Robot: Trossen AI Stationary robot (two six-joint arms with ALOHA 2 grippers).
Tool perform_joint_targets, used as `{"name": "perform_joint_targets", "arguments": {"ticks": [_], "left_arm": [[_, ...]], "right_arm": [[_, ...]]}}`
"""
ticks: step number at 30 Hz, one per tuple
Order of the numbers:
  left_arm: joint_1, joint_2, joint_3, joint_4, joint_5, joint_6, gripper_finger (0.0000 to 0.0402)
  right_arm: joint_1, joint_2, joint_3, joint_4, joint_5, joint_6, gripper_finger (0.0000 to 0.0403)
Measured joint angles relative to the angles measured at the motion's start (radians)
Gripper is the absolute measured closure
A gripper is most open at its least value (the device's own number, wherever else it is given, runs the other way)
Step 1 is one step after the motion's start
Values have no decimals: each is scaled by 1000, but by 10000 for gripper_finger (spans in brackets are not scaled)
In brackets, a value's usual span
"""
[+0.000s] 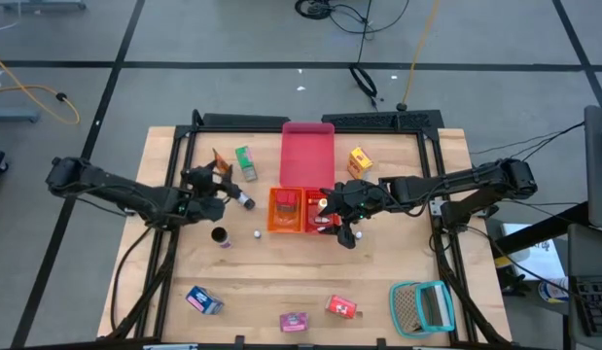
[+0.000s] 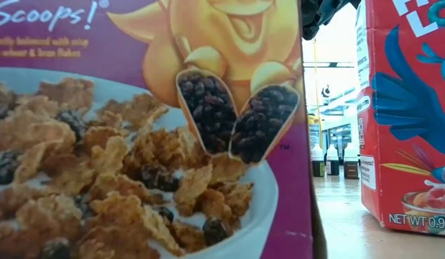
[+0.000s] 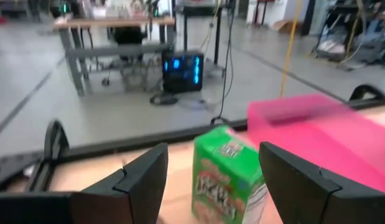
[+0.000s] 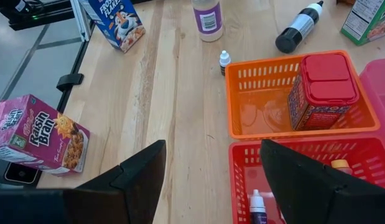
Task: Pick & Place Kitchen Items
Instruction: Put the orange spice bag into the orange basket
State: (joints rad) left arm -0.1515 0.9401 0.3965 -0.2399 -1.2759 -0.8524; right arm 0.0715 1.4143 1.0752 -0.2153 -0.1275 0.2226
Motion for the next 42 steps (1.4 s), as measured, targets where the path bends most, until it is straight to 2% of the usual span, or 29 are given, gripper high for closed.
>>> {"name": "perform_joint_targets", "arguments": {"ticks": [9, 19, 24, 29, 36, 42], "left_arm": [[129, 0, 0, -157, 178, -191, 147], [242, 3, 0, -161, 338, -189, 147], [278, 3, 0, -161, 355, -157, 156], [310, 3, 0, -161, 366, -131, 229], [324, 3, 0, -160, 417, -58, 384], [324, 3, 0, -160, 419, -38, 398]], "right_arm": [[0, 0, 0, 0, 0, 0, 149], [0, 0, 0, 1, 3, 0, 149], [0, 0, 0, 1, 3, 0, 149], [0, 0, 0, 1, 4, 0, 149], [0, 0, 0, 1, 4, 0, 149], [0, 0, 0, 1, 4, 0, 149]]}}
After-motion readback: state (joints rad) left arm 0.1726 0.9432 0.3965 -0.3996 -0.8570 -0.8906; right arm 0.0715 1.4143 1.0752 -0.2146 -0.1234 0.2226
